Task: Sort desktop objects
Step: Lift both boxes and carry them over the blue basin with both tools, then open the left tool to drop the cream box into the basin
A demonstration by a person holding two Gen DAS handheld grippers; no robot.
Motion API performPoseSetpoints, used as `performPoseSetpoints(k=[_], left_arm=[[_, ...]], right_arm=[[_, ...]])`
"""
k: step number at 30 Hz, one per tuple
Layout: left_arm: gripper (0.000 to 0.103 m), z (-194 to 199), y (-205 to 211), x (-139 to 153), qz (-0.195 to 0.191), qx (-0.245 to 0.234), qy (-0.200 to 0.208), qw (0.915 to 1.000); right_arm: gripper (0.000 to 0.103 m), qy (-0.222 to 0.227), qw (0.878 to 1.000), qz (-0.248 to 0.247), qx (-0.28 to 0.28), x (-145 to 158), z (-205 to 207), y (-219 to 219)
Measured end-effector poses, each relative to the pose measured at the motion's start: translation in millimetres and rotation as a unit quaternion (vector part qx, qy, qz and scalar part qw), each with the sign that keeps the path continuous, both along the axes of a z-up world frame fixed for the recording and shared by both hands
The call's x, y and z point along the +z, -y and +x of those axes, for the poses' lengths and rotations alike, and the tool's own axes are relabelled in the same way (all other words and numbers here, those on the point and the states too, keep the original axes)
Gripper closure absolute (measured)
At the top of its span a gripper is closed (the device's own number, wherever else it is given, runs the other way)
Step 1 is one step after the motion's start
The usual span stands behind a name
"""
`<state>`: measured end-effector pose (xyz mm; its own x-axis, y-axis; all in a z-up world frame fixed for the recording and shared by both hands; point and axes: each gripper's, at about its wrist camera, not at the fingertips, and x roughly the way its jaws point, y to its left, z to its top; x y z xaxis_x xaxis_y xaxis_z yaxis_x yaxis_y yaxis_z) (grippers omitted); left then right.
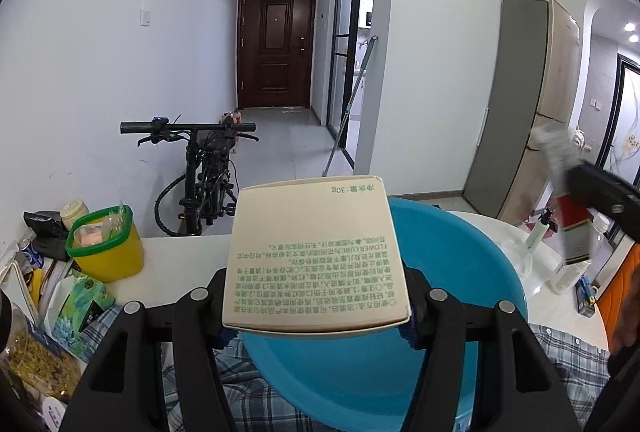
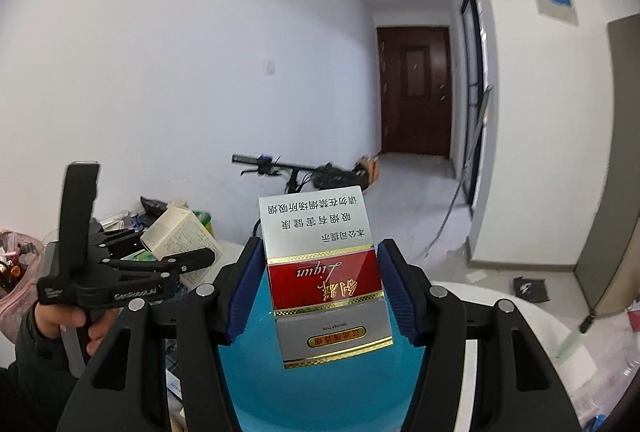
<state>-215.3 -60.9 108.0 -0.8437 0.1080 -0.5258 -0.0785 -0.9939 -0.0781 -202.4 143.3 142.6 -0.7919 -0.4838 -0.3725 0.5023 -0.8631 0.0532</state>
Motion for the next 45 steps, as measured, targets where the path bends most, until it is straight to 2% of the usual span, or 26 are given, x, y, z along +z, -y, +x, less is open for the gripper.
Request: performPoseSetpoints(k=[10,17,30,45], left_arm=[[0.041,-3,-23,-12,-0.004,-0.002,0.005,1.0000],[0.041,-8,-31,-21,-0.008,-0.004,0.014,0.9999],[0.041,-12,-28,-25,0.002,-0.008,0.022,0.9997],[0.041,-12,-36,-30,-0.004,-0.020,0.030,0.9994]], right_arm=[[0.046,0.045,0.998,0.023,0.023,-35,-33,15],[0.046,0.052,0.998,0.020,0.016,-41,-37,3],[0.046,0.065,0.998,0.027,0.007,-45,-47,6],[0.046,0.070,0.997,0.036,-0.003,-48,-50,6]])
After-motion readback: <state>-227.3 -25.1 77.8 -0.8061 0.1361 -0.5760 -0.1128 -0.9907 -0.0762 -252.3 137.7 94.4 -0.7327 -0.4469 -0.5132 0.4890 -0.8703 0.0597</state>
